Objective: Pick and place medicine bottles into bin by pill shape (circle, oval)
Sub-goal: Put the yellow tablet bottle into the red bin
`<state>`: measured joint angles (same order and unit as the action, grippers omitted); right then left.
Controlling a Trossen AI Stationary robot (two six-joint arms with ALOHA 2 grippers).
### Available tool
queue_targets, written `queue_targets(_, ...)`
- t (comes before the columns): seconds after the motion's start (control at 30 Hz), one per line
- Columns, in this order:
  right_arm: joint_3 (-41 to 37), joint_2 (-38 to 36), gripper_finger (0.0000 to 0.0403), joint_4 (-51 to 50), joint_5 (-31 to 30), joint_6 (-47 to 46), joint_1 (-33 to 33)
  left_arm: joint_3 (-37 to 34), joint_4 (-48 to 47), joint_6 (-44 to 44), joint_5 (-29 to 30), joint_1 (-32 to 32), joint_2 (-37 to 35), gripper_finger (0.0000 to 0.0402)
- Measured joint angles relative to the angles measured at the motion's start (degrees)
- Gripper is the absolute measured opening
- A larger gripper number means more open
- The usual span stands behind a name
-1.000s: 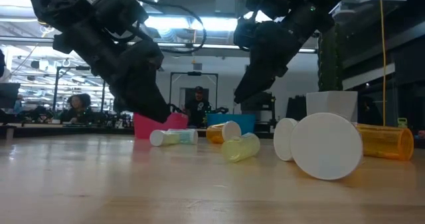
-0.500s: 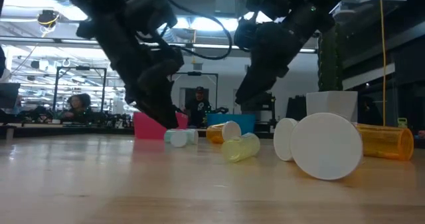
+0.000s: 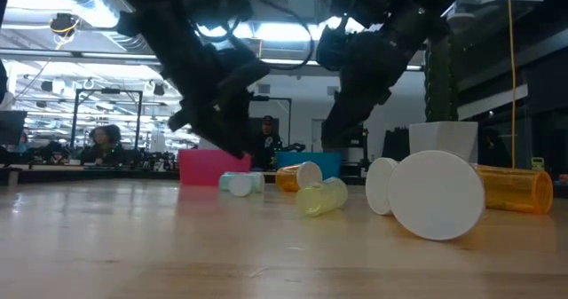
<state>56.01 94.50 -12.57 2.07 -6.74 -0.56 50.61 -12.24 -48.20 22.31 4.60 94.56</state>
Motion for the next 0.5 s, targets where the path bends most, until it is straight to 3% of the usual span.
queue_targets(0.17, 0.02, -0.3, 0.0225, -0.17, -0.01, 1.46, 0.0, -0.06, -3.75, -5.16, 0.57, 0.18, 0.0, 0.0124)
queue_targets(0.5, 0.08, 0.4, 0.0225, 2.89, 0.04, 1.27, 0.15, -0.02, -2.99, -6.84, 0.66, 1.13, 1.68, 0.0124)
